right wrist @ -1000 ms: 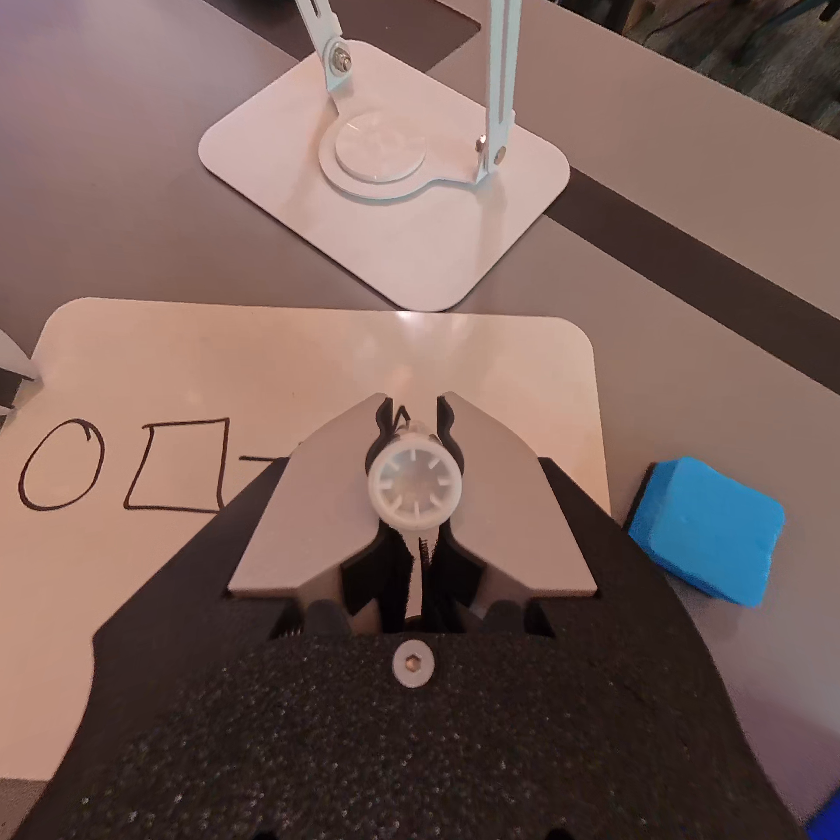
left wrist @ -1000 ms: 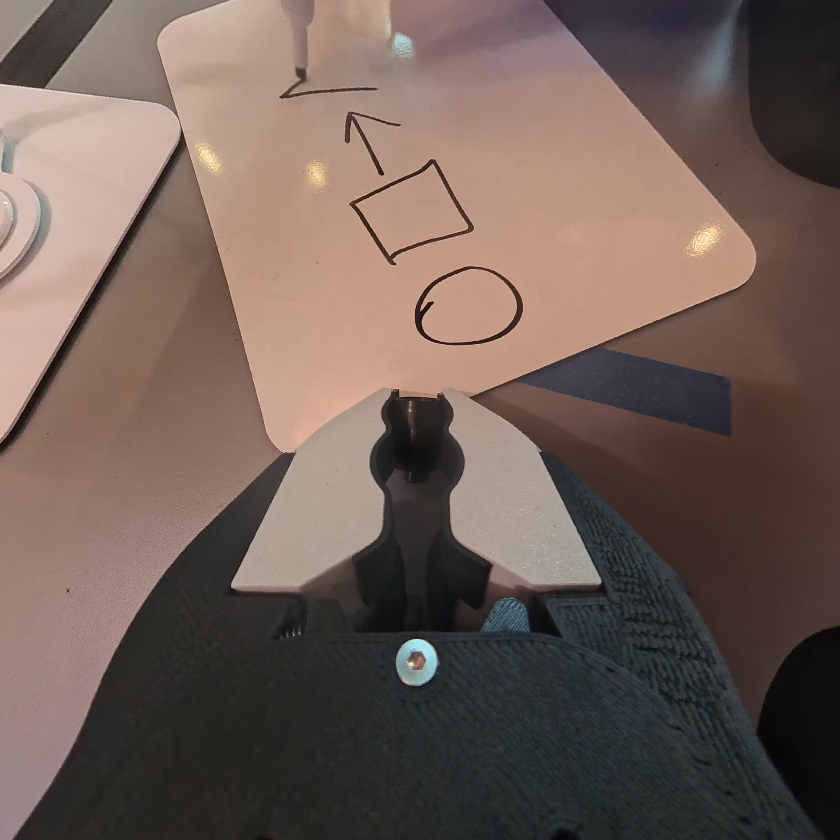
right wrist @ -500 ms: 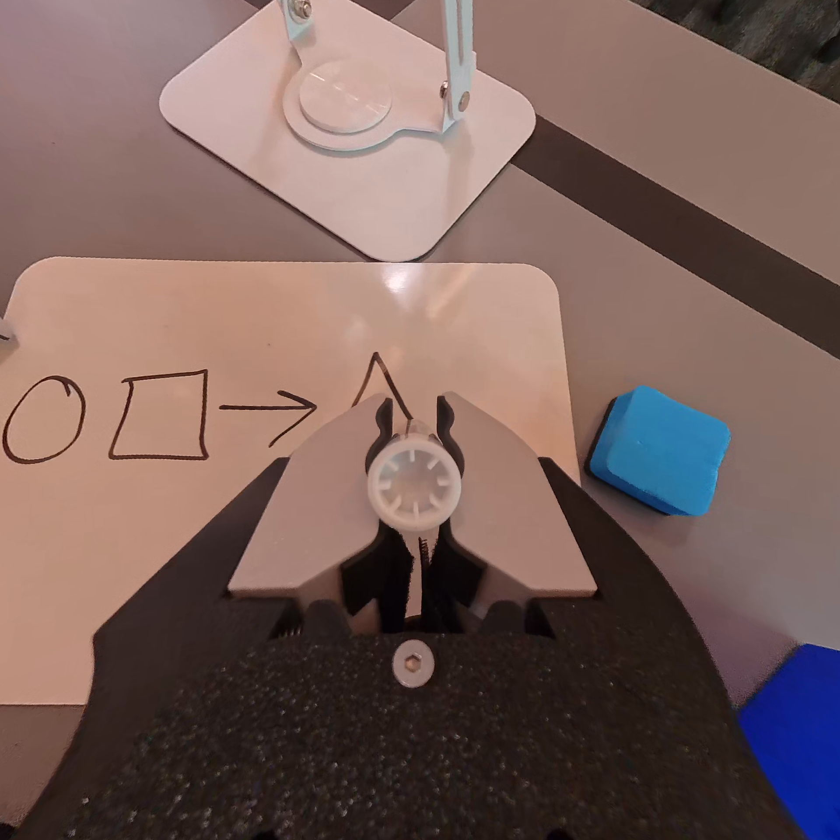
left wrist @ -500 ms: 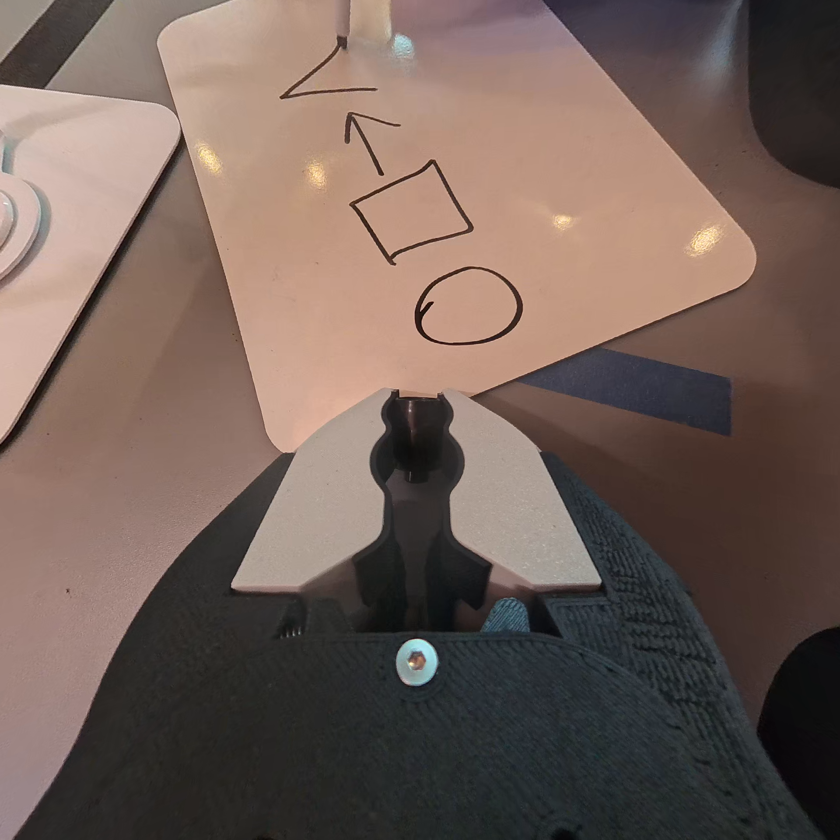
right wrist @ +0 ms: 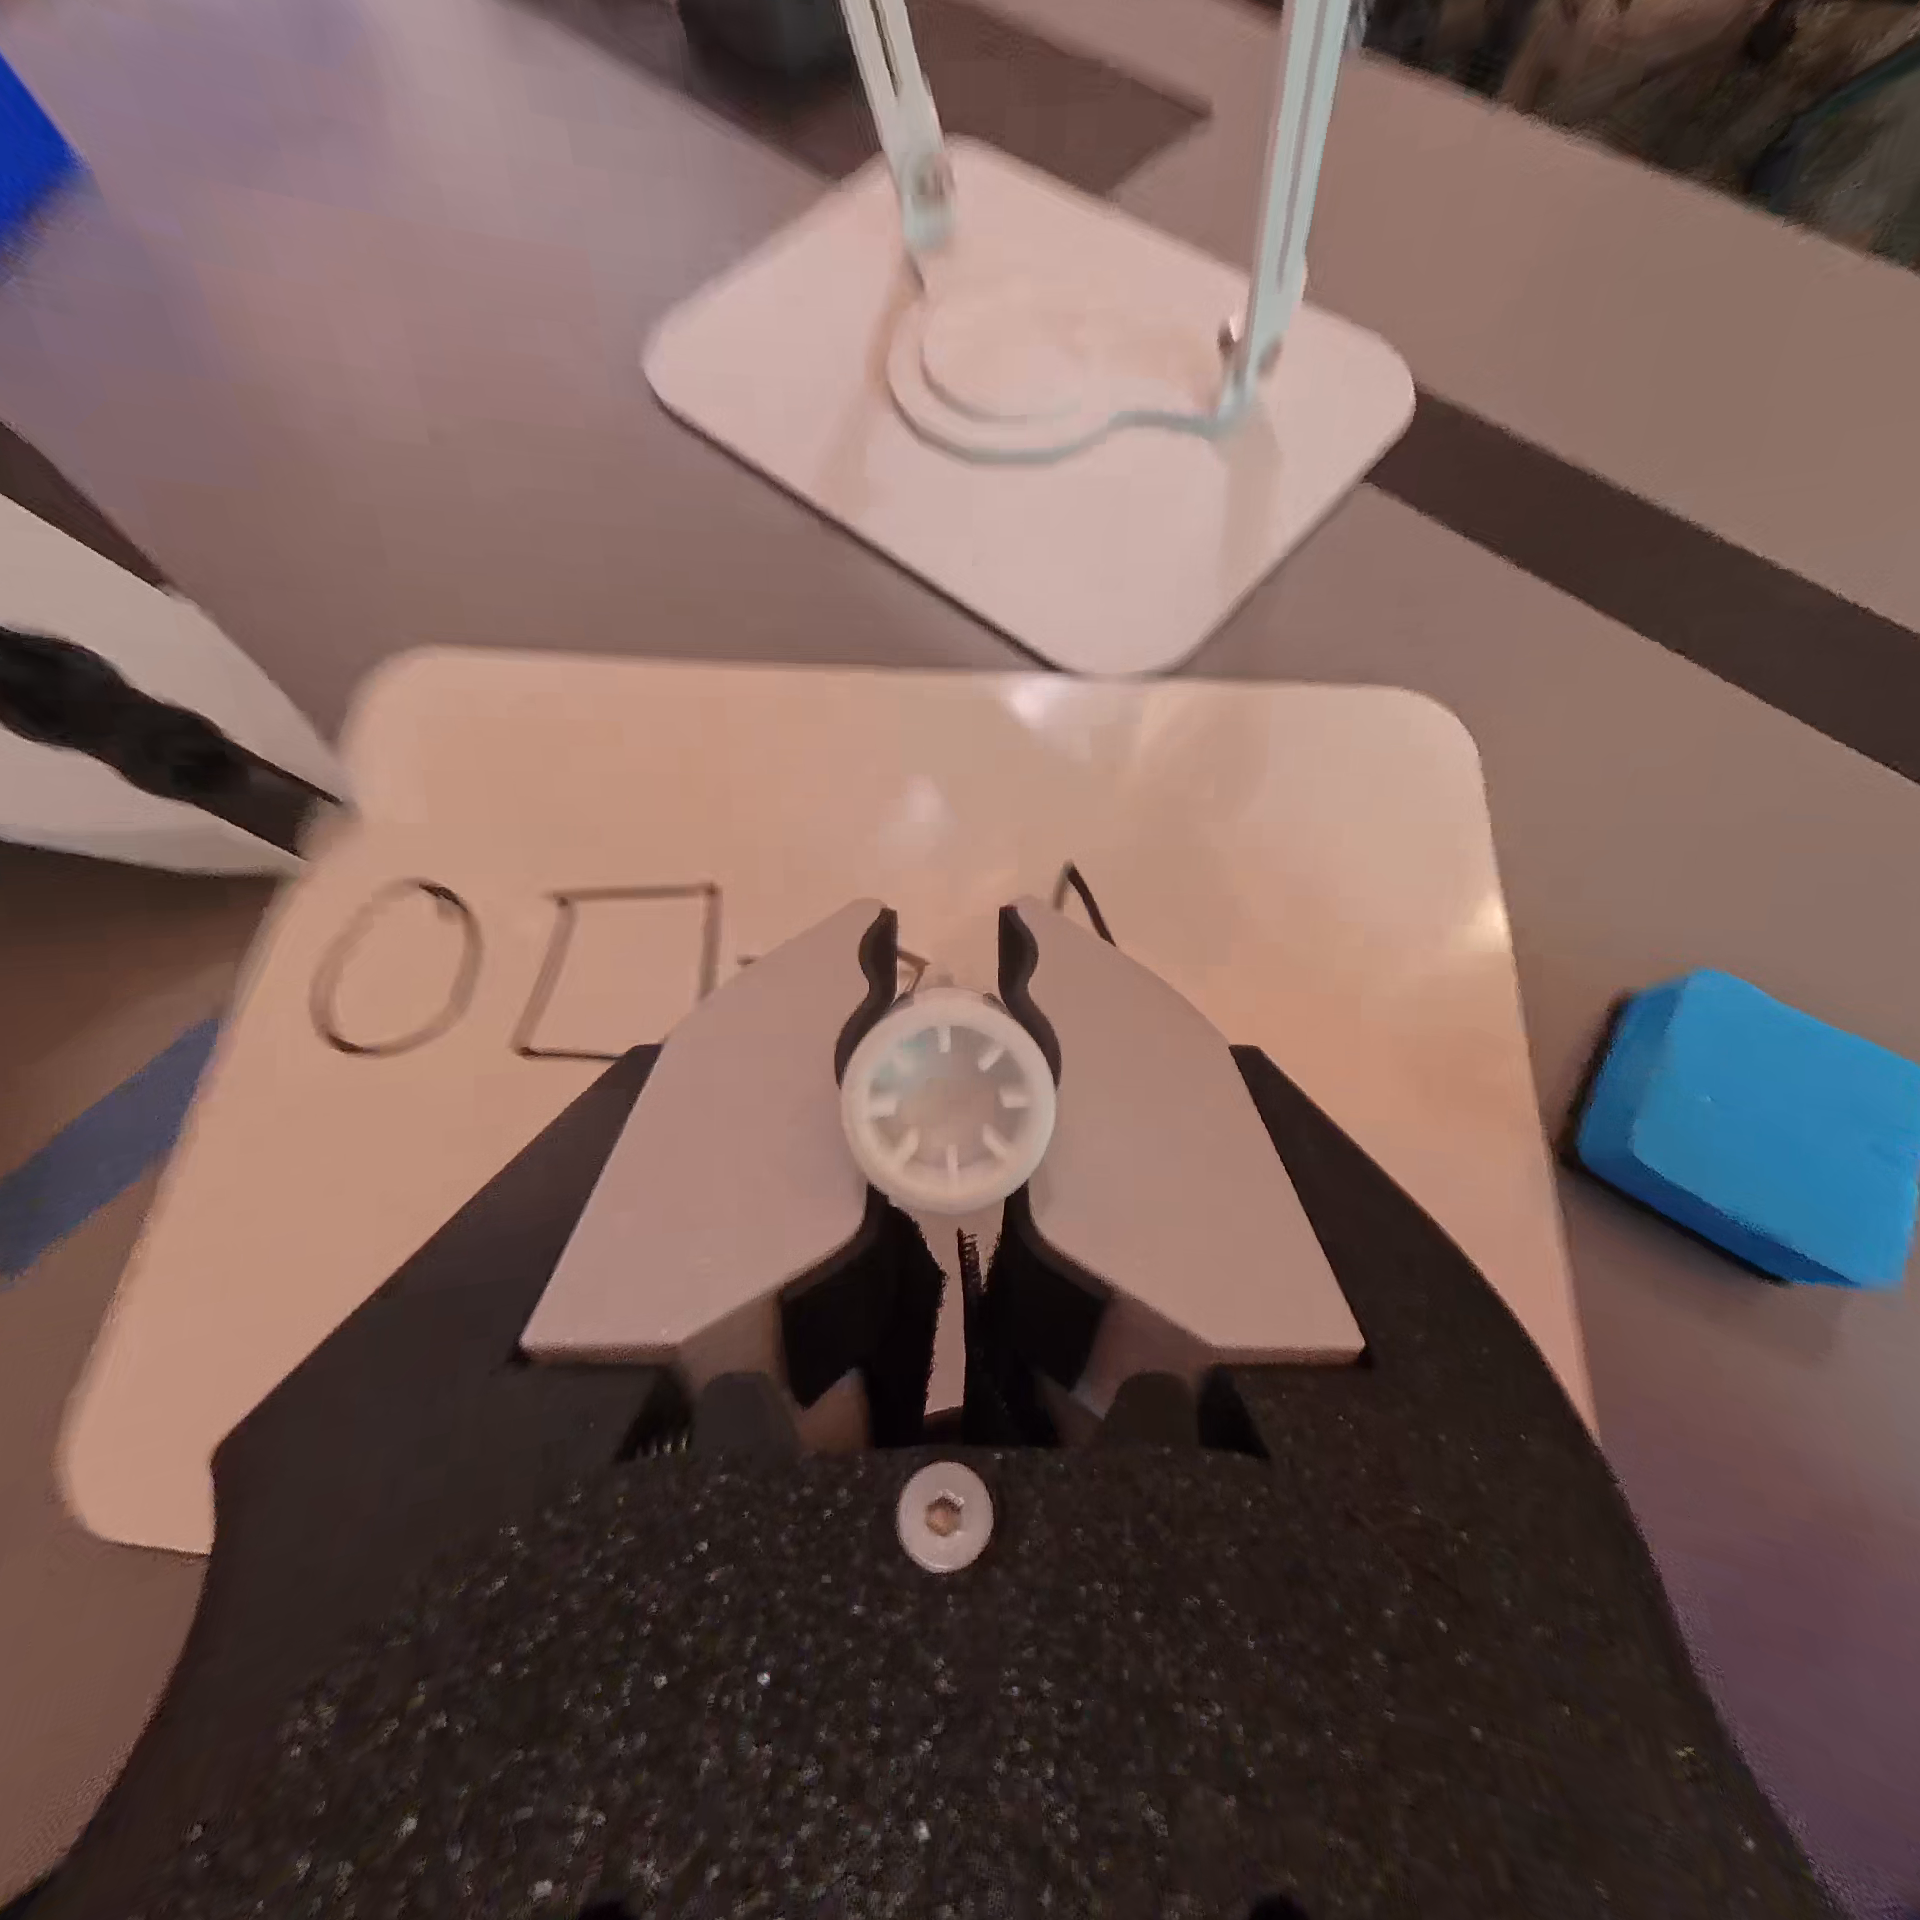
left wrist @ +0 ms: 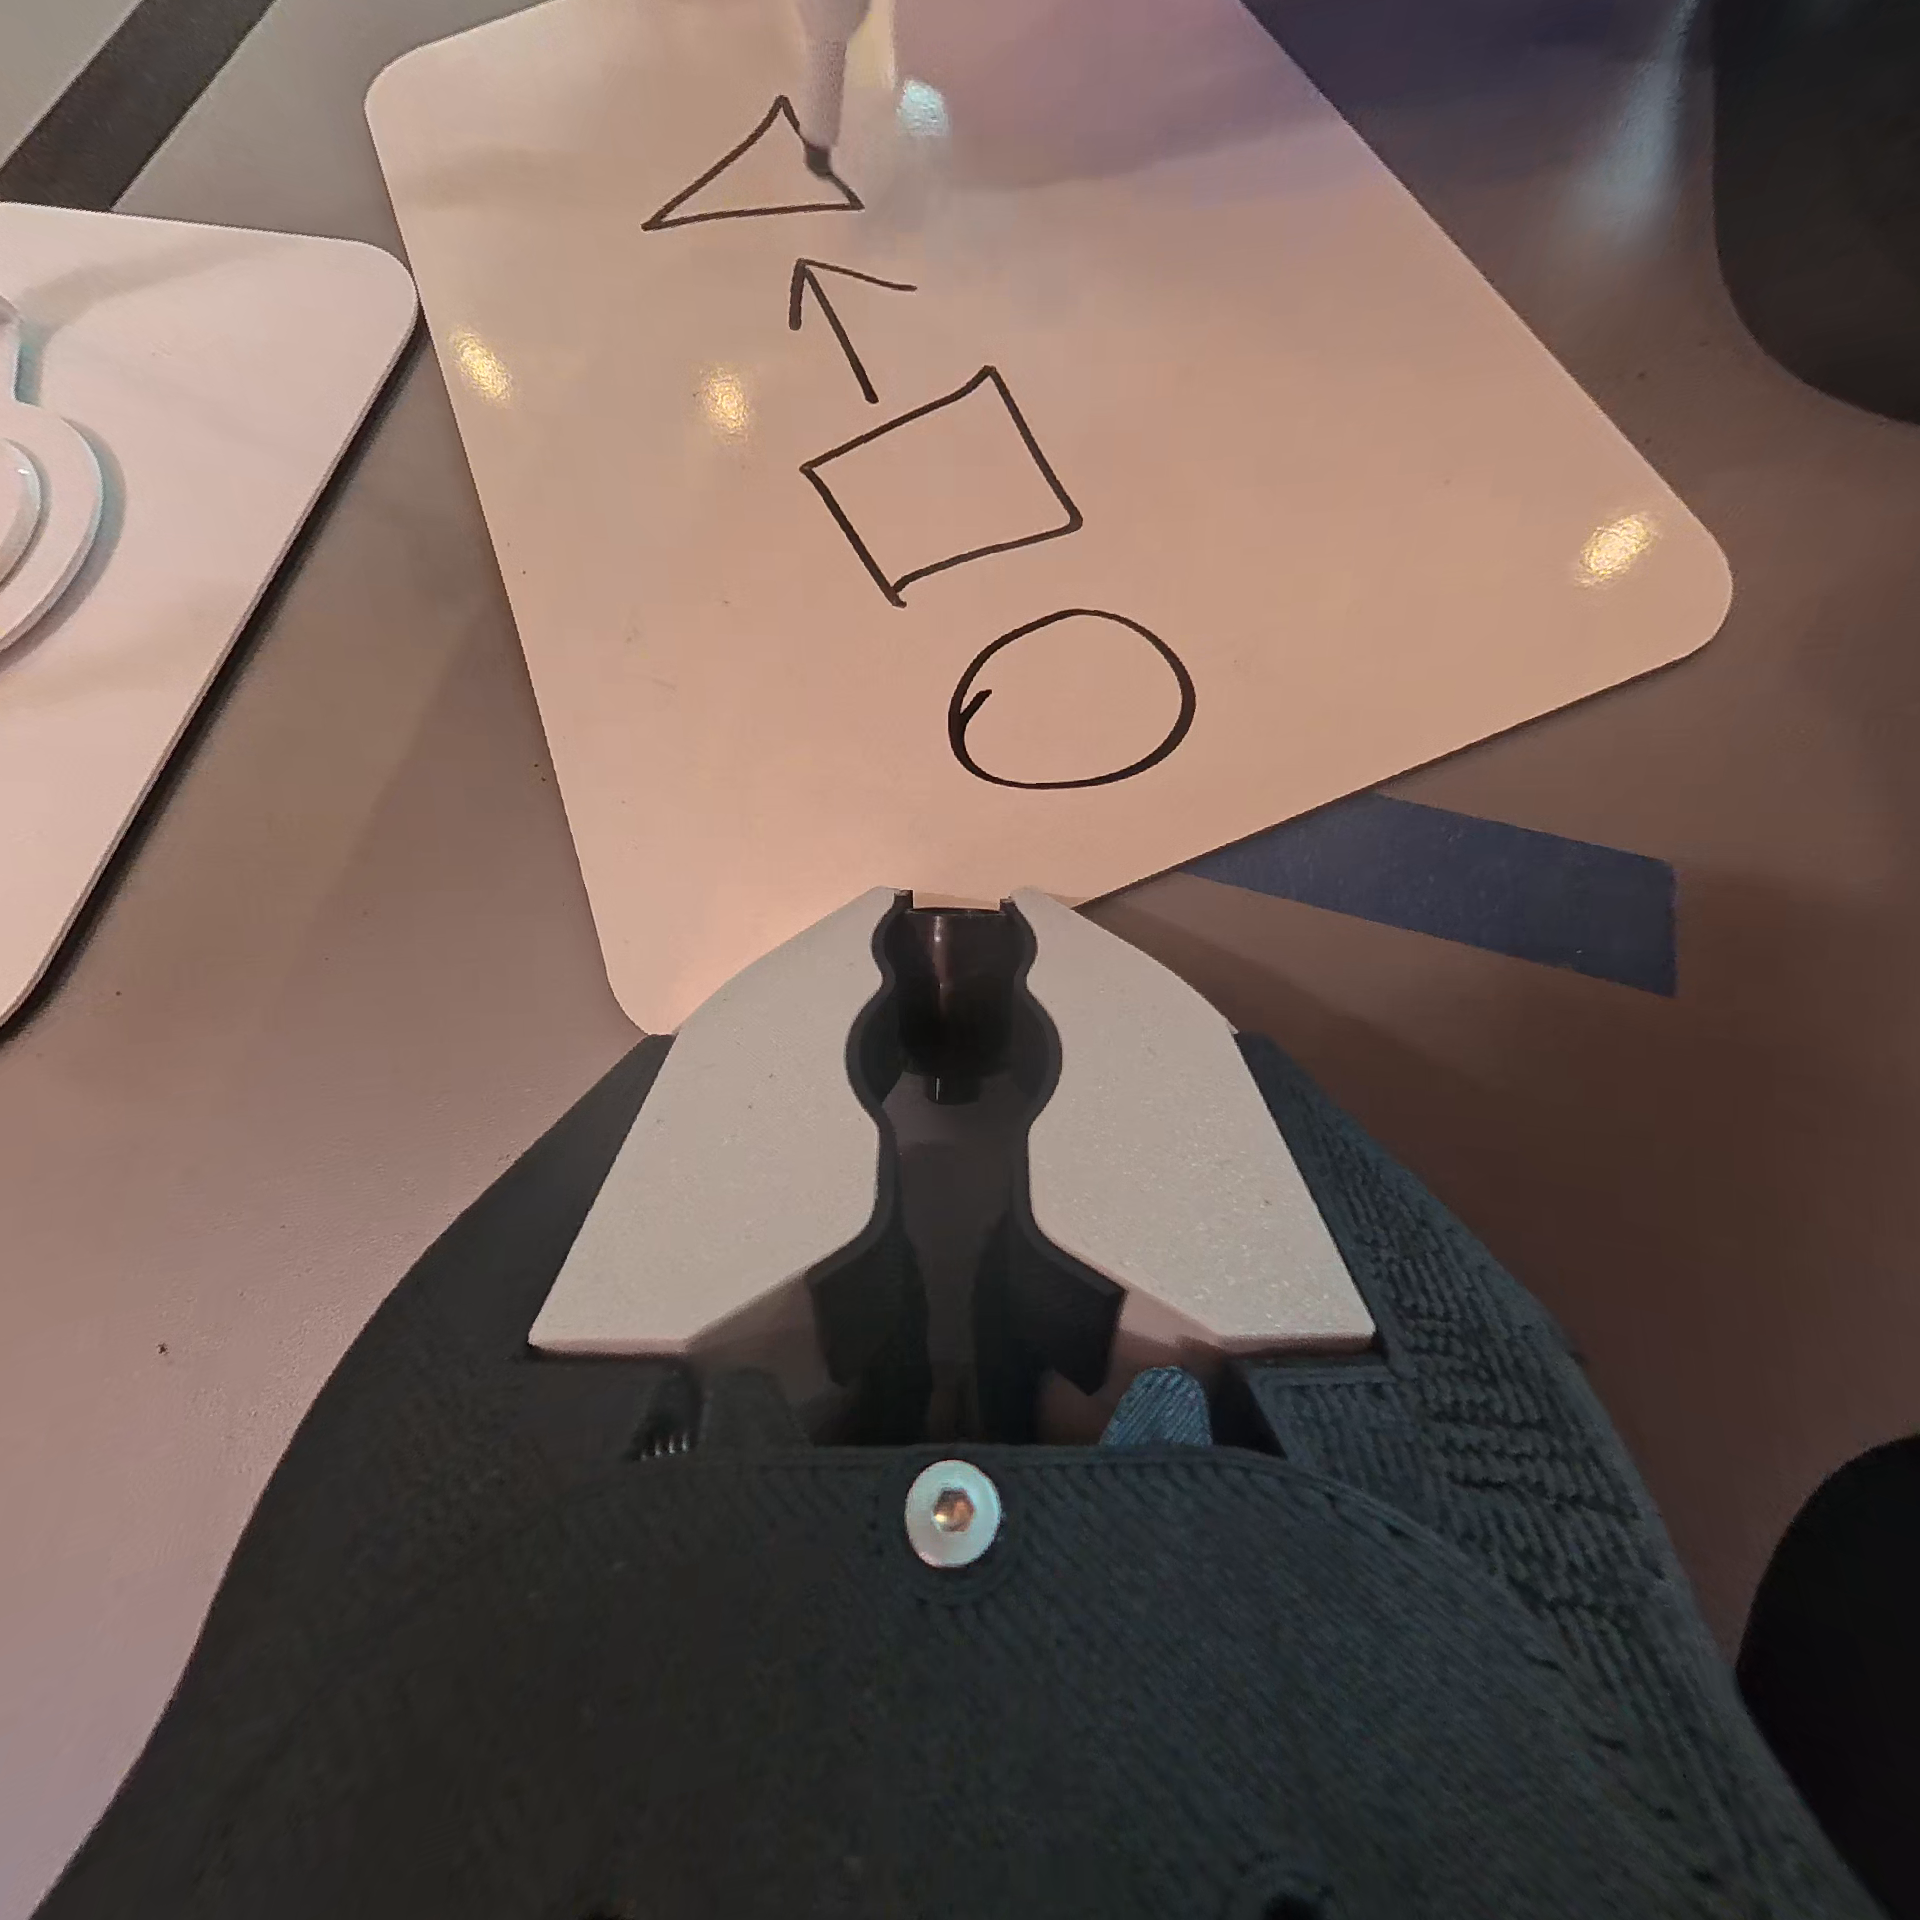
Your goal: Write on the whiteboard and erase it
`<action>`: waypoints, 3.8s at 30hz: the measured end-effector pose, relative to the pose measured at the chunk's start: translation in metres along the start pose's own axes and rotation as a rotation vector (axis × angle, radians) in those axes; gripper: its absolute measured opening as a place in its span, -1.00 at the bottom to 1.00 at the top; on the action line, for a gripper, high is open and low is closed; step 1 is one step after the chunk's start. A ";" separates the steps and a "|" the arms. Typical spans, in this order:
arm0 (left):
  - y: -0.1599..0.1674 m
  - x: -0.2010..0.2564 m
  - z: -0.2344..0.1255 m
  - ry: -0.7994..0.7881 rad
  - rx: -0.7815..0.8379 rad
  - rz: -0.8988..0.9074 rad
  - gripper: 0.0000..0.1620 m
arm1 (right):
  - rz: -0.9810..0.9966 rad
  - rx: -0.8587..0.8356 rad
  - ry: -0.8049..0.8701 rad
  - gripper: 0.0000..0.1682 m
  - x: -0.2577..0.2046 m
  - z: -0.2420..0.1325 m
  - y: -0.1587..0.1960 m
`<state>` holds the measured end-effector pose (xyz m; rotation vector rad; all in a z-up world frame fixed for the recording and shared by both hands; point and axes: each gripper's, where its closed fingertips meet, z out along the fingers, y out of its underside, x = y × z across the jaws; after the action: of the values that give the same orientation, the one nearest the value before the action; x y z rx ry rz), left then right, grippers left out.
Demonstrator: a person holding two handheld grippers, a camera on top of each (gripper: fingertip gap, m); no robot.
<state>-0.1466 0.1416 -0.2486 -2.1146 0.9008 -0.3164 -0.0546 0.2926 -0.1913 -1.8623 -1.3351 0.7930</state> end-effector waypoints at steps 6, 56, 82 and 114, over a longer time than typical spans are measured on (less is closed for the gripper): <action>-0.020 0.009 -0.009 0.068 0.141 -0.019 -0.81 | 0.094 0.254 -0.451 -0.77 -0.112 -0.021 -0.044; -0.052 0.045 -0.019 0.171 0.316 0.030 -0.53 | 0.062 0.323 -0.631 -0.77 -0.198 0.000 -0.027; -0.025 0.050 -0.015 0.171 0.185 0.279 -0.81 | -0.288 0.083 -0.550 -0.75 -0.179 -0.024 0.009; -0.046 -0.019 -0.028 -0.120 0.371 -0.162 0.14 | 0.362 -0.229 0.698 -0.49 0.090 -0.242 0.162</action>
<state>-0.1516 0.1584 -0.1938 -1.8409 0.5523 -0.4021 0.2506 0.2972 -0.1944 -2.3001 -0.6730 0.1058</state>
